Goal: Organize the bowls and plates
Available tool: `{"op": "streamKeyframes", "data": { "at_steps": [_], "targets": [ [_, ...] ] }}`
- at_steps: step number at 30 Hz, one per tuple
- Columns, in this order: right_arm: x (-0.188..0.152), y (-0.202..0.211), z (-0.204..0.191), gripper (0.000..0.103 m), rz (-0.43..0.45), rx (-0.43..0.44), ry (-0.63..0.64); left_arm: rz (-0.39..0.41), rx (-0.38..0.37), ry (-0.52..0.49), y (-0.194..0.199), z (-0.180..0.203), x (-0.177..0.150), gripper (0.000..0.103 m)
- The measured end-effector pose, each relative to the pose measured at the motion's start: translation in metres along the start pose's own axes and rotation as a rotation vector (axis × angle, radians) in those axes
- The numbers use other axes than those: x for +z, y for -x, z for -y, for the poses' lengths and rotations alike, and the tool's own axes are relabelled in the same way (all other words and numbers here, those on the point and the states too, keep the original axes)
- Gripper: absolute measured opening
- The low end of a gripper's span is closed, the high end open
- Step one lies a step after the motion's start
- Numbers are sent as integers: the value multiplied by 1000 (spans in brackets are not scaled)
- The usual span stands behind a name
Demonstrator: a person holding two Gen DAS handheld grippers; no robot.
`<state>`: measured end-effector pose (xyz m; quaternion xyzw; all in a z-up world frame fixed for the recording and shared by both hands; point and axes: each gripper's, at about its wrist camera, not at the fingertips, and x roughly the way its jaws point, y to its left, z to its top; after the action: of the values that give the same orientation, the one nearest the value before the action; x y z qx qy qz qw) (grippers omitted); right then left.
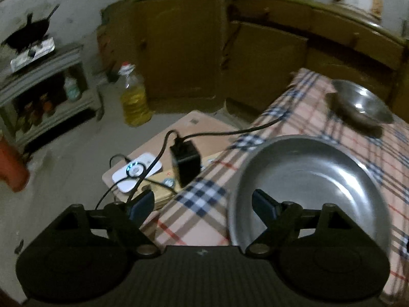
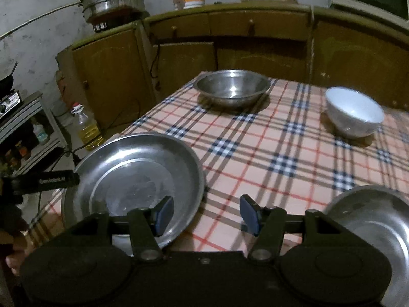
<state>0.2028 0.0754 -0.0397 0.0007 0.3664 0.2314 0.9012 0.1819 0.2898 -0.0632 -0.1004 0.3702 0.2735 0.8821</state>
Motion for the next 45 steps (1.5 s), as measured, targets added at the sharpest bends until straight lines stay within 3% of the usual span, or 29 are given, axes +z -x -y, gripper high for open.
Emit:
{"op": "streamKeyframes", "data": {
  "at_steps": [3, 6, 8, 9, 10, 11, 16, 32, 45],
  "targets": [
    [3, -14, -2, 70, -25, 19, -27, -29, -28, 13, -8, -3, 1, 78],
    [3, -28, -3, 70, -56, 44, -58, -8, -52, -7, -4, 0, 1, 65],
    [3, -37, -4, 69, -75, 65, -78, 3, -77, -43, -3, 5, -2, 49],
    [2, -40, -4, 63, -83, 75, -86, 9, -87, -64, -2, 8, -4, 44],
    [1, -43, -4, 48, -88, 81, -92, 11, -106, -80, -3, 11, -5, 31],
    [1, -44, -4, 40, -93, 84, -92, 9, -131, -94, -3, 13, -6, 26],
    [-3, -39, 5, 27, -85, 45, -104, 15, -175, -99, 0, 15, -10, 21],
    [-5, 37, 46, 27, 50, -42, -86, 101, -283, -160, 54, 57, -26, 18],
    [-23, 126, 117, 27, 180, -174, -171, 150, -425, -286, 117, 134, -40, 18]
  ]
}}
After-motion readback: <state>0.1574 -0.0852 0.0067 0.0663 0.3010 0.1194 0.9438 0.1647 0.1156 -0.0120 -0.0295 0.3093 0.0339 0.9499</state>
